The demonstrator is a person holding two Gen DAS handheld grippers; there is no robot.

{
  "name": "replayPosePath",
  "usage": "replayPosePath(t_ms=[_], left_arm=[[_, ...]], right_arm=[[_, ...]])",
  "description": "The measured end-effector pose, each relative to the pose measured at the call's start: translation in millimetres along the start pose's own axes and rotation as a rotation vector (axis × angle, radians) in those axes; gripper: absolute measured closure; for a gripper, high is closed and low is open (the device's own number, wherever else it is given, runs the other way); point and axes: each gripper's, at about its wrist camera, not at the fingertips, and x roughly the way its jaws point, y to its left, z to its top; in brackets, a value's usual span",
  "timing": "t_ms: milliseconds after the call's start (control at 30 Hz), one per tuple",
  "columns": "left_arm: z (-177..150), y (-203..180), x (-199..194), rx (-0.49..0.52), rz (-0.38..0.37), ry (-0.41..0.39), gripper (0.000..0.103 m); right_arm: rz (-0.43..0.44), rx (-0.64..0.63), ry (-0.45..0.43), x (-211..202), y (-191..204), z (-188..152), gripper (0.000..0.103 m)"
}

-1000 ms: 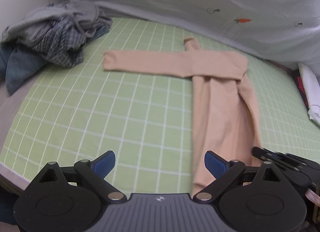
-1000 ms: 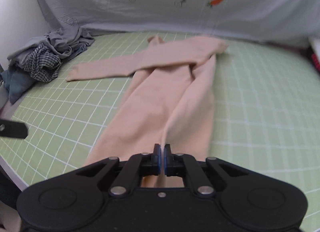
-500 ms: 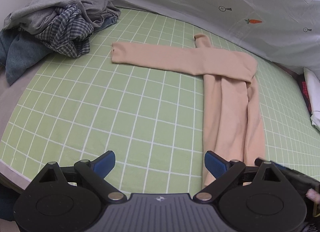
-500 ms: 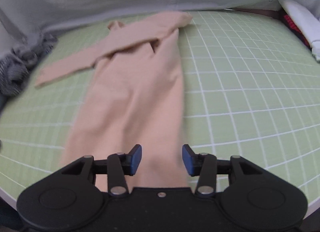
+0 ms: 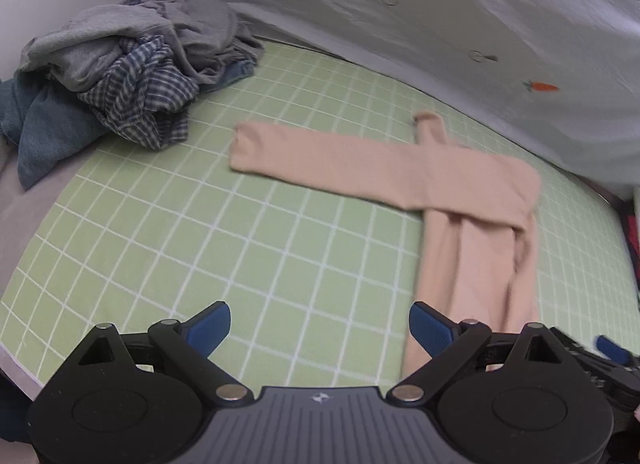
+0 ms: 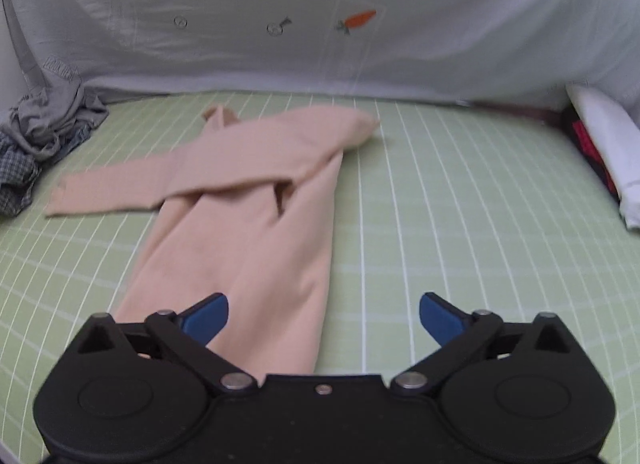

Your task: Fold clothes

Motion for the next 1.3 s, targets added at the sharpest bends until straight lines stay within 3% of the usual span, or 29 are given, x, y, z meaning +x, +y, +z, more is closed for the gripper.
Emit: replayPosePath(t_ms=[133,300,467,633,733,800,867,900,1033,1133,1200,1300], left_arm=[[22,5,16,-0.018,0.039,-0.012,0.007],[63,17,50,-0.090,0.085,0.007,0.007],[110,26,96,-0.140,0.125,0.043,0.007],[136,43,148,-0.164,0.190,0.095,0.008],[143,54,164,-0.181,0.225,0.102,0.010],[145,58,171,-0.185,0.230,0.103,0.016],[145,59,176,-0.185,0.227,0.108,0.023],[145,59,177,-0.181,0.225,0.109,0.029],[142,55,179,-0.140,0.227,0.102,0.034],[142,53,175,-0.128,0.233,0.077,0.060],[143,57,174,-0.163,0.205,0.062,0.099],[141,68,169,-0.272,0.163,0.041,0.100]], right_arm=[[0.026,0.007,-0.064,16,-6,35,0.000],[0.025,0.024,-0.074,58,-11,81,0.002],[0.038,0.075,-0.029,116,-18,122,0.024],[0.022,0.053,0.026,165,-17,142,0.038],[0.031,0.049,0.054,182,-18,145,0.057],[0.035,0.049,0.063,188,-20,145,0.069],[0.039,0.049,0.068,192,-22,144,0.088],[0.042,0.049,0.071,194,-23,144,0.092],[0.050,0.075,0.046,188,-30,145,0.100],[0.061,0.114,0.010,179,-36,149,0.101],[0.058,0.124,-0.016,171,-37,153,0.101],[0.056,0.138,-0.059,159,-38,160,0.101]])
